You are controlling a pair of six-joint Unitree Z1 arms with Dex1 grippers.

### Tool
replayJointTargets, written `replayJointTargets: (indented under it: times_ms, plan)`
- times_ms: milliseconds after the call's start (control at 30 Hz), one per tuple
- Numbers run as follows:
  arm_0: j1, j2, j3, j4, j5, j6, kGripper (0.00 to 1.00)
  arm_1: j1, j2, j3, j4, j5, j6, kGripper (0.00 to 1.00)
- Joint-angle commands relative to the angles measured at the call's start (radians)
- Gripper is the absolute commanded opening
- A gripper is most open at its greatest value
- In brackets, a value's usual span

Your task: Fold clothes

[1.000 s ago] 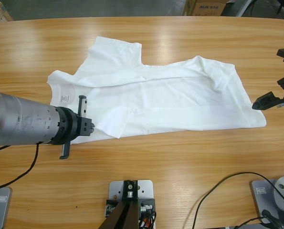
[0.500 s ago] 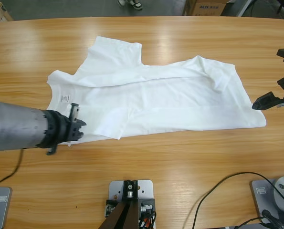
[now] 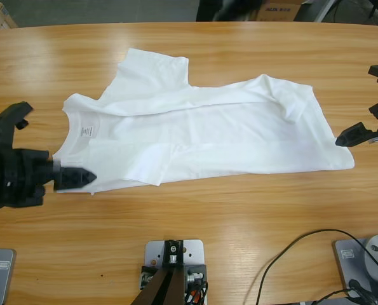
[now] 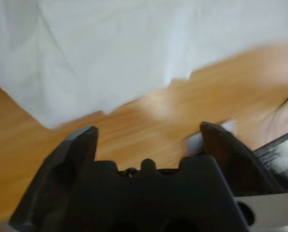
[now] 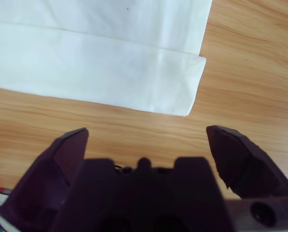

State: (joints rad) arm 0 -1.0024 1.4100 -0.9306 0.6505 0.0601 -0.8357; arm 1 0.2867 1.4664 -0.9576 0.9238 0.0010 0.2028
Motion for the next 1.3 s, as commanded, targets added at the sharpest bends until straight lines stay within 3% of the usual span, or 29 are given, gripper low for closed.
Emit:
replayJointTargets:
  times_ms: [33, 133, 300, 500, 833, 900, 1000, 1133, 1233, 1267, 1300]
  plan:
    - [-0.067, 0.156, -0.074, 0.216, 0.083, 0.615, 0.883, 0.011, 0.028, 0.030, -0.011, 0.016, 0.012, 1.000]
    - [-0.118, 0.231, -0.085, 0.213, 0.128, 0.975, 0.798, 0.011, 0.031, 0.030, -0.011, 0.016, 0.012, 1.000]
    - [-0.119, 0.285, -0.065, 0.161, 0.181, 1.120, 0.788, 0.011, 0.032, 0.030, -0.011, 0.017, 0.012, 1.000]
    - [-0.137, 0.328, -0.045, 0.027, 0.270, 1.012, 0.729, 0.011, 0.032, 0.030, -0.011, 0.017, 0.012, 1.000]
    - [-0.202, 0.403, -0.015, 0.021, 0.273, 0.792, 0.734, 0.012, 0.036, 0.028, -0.010, 0.017, 0.012, 1.000]
    - [-0.202, 0.423, -0.007, 0.022, 0.329, 0.750, 0.728, 0.012, 0.036, 0.028, -0.010, 0.017, 0.012, 1.000]
    - [-0.202, 0.441, -0.002, 0.026, 0.421, 0.668, 0.615, 0.012, 0.038, 0.028, -0.010, 0.017, 0.012, 1.000]
    - [-0.202, 0.444, -0.004, 0.025, 0.446, 0.656, 0.606, 0.012, 0.039, 0.028, -0.010, 0.017, 0.012, 1.000]
    - [-0.202, 0.452, -0.002, 0.024, 0.445, 0.656, 0.473, 0.012, 0.040, 0.028, -0.008, 0.017, 0.012, 1.000]
    - [-0.202, 0.457, -0.001, 0.023, 0.444, 0.656, 0.367, 0.012, 0.040, 0.028, -0.008, 0.017, 0.012, 1.000]
    - [-0.202, 0.458, 0.000, 0.023, 0.443, 0.658, 0.185, 0.012, 0.041, 0.027, -0.008, 0.017, 0.012, 1.000]
